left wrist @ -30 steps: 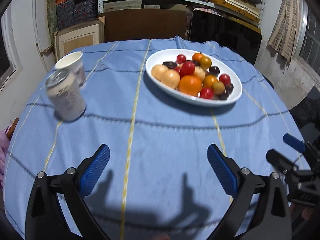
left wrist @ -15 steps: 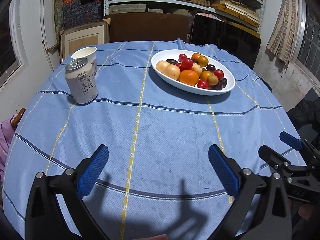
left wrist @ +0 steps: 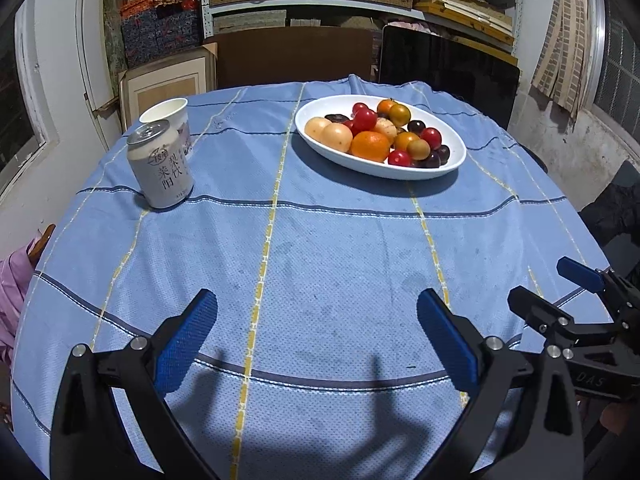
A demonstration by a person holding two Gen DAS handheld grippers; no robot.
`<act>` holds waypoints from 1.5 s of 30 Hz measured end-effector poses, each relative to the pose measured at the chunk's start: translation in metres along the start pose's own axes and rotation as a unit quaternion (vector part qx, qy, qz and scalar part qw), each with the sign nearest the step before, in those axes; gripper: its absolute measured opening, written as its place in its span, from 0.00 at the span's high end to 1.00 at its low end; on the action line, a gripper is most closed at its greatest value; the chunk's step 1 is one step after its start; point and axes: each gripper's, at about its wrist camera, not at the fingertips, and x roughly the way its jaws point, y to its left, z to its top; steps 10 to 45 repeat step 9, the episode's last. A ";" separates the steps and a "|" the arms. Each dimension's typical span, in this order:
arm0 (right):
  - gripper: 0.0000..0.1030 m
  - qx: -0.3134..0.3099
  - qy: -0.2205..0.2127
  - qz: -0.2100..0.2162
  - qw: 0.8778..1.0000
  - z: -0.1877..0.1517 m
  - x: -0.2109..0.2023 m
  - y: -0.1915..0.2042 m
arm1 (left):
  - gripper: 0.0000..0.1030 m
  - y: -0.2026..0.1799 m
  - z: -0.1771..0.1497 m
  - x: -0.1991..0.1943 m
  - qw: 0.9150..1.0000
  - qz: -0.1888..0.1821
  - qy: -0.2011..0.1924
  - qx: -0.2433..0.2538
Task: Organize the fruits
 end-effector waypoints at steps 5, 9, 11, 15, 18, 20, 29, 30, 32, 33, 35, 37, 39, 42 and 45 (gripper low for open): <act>0.04 0.003 0.004 -0.004 1.000 -0.001 0.004 -0.003 | 0.05 0.000 0.001 0.003 1.000 0.007 0.002 0.000; 0.04 0.004 0.010 -0.005 1.000 -0.003 0.008 -0.003 | 0.05 0.001 0.001 0.009 1.000 0.009 0.006 0.003; 0.04 0.004 0.010 -0.005 1.000 -0.003 0.008 -0.003 | 0.05 0.001 0.001 0.009 1.000 0.009 0.006 0.003; 0.04 0.004 0.010 -0.005 1.000 -0.003 0.008 -0.003 | 0.05 0.001 0.001 0.009 1.000 0.009 0.006 0.003; 0.04 0.004 0.010 -0.005 1.000 -0.003 0.008 -0.003 | 0.05 0.001 0.001 0.009 1.000 0.009 0.006 0.003; 0.04 0.004 0.010 -0.005 1.000 -0.003 0.008 -0.003 | 0.05 0.001 0.001 0.009 1.000 0.009 0.006 0.003; 0.04 0.004 0.010 -0.005 1.000 -0.003 0.008 -0.003 | 0.05 0.001 0.001 0.009 1.000 0.009 0.006 0.003; 0.04 0.004 0.010 -0.005 1.000 -0.003 0.008 -0.003 | 0.05 0.001 0.001 0.009 1.000 0.009 0.006 0.003; 0.04 0.004 0.010 -0.005 1.000 -0.003 0.008 -0.003 | 0.05 0.001 0.001 0.009 1.000 0.009 0.006 0.003; 0.04 0.004 0.010 -0.005 1.000 -0.003 0.008 -0.003 | 0.05 0.001 0.001 0.009 1.000 0.009 0.006 0.003; 0.04 0.004 0.010 -0.005 1.000 -0.003 0.008 -0.003 | 0.05 0.001 0.001 0.009 1.000 0.009 0.006 0.003; 0.04 0.004 0.010 -0.005 1.000 -0.003 0.008 -0.003 | 0.05 0.001 0.001 0.009 1.000 0.009 0.006 0.003; 0.04 0.004 0.010 -0.005 1.000 -0.003 0.008 -0.003 | 0.05 0.001 0.001 0.009 1.000 0.009 0.006 0.003; 0.04 0.004 0.010 -0.005 1.000 -0.003 0.008 -0.003 | 0.05 0.001 0.001 0.009 1.000 0.009 0.006 0.003; 0.04 0.004 0.010 -0.005 1.000 -0.003 0.008 -0.003 | 0.05 0.001 0.001 0.009 1.000 0.009 0.006 0.003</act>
